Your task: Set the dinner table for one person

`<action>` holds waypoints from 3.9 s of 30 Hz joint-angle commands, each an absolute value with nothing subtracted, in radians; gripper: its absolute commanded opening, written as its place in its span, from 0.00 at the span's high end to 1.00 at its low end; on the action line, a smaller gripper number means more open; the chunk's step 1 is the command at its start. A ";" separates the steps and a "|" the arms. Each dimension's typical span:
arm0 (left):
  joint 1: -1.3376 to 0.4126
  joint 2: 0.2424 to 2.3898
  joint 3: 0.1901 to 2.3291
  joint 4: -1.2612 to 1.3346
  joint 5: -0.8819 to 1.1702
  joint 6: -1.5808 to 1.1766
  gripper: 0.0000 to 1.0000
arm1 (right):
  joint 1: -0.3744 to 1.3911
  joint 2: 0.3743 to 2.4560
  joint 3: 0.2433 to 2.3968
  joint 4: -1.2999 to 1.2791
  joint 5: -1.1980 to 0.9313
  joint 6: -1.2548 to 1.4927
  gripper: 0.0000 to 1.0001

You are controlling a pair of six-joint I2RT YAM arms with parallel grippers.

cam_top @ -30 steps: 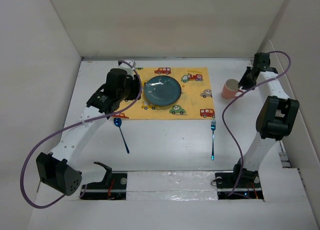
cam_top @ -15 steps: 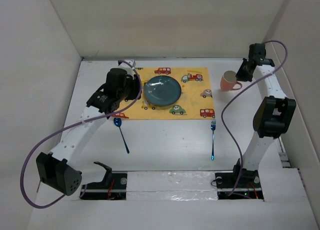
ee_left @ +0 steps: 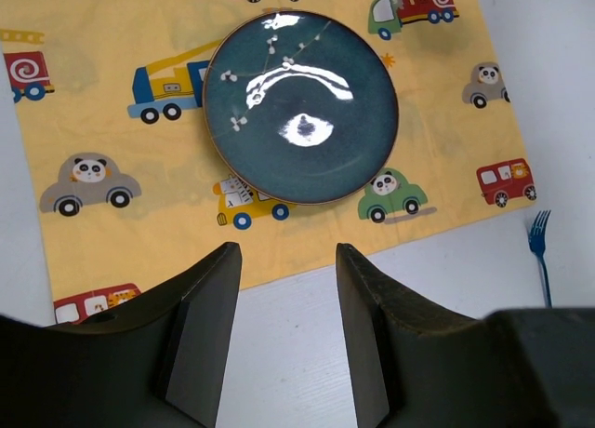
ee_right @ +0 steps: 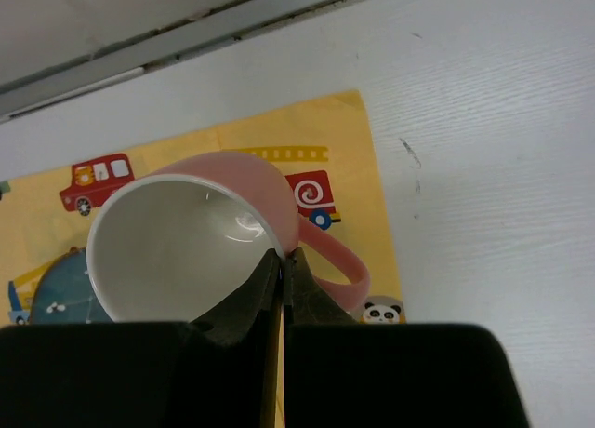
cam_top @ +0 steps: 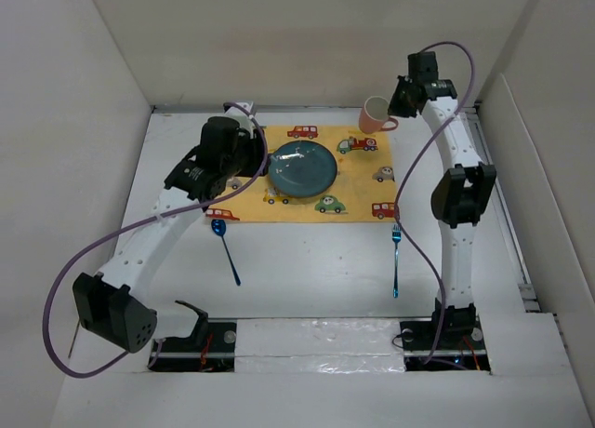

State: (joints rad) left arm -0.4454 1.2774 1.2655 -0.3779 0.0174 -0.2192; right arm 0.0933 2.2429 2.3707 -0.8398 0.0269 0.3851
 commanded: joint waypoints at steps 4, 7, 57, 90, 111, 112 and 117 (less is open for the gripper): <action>-0.445 1.301 1.345 -0.344 0.035 -0.233 0.58 | 0.087 2.365 2.550 -0.845 0.023 0.446 1.00; -0.445 1.313 1.347 -0.341 0.025 -0.229 0.58 | 0.087 2.384 2.540 -0.838 0.008 0.457 1.00; -0.445 1.147 1.272 -0.342 -0.057 -0.278 0.72 | 0.094 1.075 0.755 -0.482 0.023 0.575 0.61; -0.445 1.072 1.184 -0.278 -0.092 -0.265 0.68 | 0.334 1.554 0.836 -0.696 0.144 0.629 0.96; -0.445 1.117 1.284 -0.317 -0.094 -0.252 0.67 | 0.589 1.597 1.360 -0.845 0.074 0.650 1.00; -0.445 1.120 1.302 -0.339 -0.095 -0.250 0.67 | 0.604 1.630 1.406 -0.827 0.054 0.653 1.00; -0.445 1.120 1.396 -0.377 -0.069 -0.259 0.66 | 0.709 1.914 1.757 -0.834 0.022 0.657 1.00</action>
